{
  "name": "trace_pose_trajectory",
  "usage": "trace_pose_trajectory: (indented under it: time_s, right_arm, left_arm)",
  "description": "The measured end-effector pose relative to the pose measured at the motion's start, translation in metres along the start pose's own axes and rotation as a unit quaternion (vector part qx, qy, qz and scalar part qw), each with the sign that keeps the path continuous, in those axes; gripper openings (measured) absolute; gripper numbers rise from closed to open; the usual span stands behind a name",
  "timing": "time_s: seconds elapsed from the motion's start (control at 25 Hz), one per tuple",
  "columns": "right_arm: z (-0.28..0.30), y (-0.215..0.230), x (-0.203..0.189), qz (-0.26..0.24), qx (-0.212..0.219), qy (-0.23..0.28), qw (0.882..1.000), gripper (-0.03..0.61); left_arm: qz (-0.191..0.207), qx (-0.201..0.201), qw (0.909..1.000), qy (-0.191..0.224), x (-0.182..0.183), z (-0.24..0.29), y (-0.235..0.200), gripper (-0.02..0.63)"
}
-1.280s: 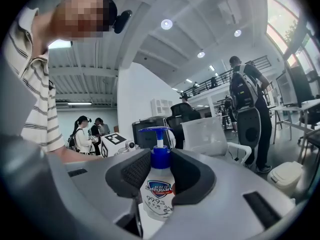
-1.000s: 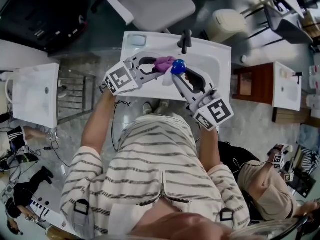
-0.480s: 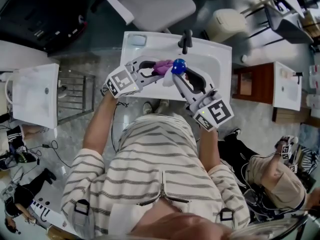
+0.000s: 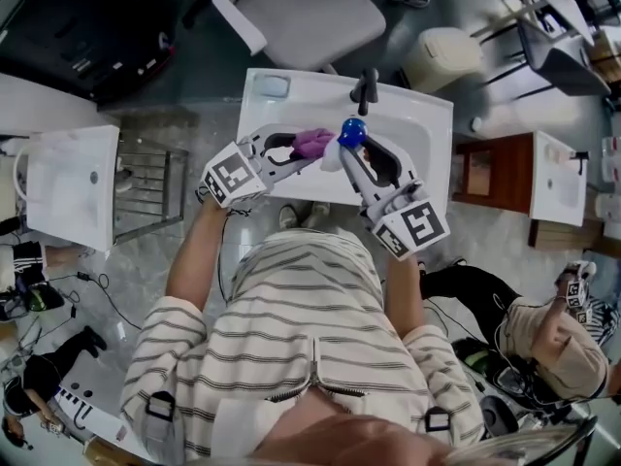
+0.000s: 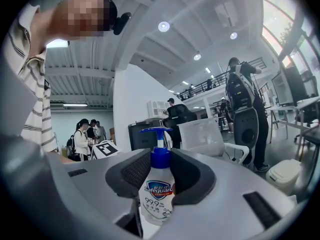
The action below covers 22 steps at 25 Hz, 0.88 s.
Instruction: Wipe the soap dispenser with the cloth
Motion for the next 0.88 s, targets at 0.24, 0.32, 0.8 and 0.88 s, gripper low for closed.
trace_pose_trajectory:
  time_s: [0.24,0.32,0.8,0.88]
  right_arm:
    - [0.005,0.008,0.001,0.002,-0.021,0.004,1.000,0.133]
    - [0.005,0.011,0.003,0.003,-0.028,0.006,1.000,0.133]
    - [0.023,0.029,-0.005,-0.001,-0.085,0.010,0.996,0.133]
    - [0.028,0.030,-0.008,-0.002,-0.090,0.009,0.996,0.132]
  left_arm:
    - [-0.007,0.027,0.9996,0.011,0.006,-0.011,-0.001,0.132]
    - [-0.010,0.034,0.9992,0.018,0.010,-0.014,0.000,0.132]
    - [-0.016,0.133,0.9910,0.013,0.016,-0.024,-0.005,0.132]
    - [-0.028,0.167,0.9856,0.011,0.015,-0.024,-0.008,0.132]
Point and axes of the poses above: the fingertips, and each gripper's own axes: z forward along the fingers, y to its right, x out of its top, the point moved 5 cm from there along -z, backward along the fingers, and after that the axes turned 15 degrees about z, right-handed, at the moved point
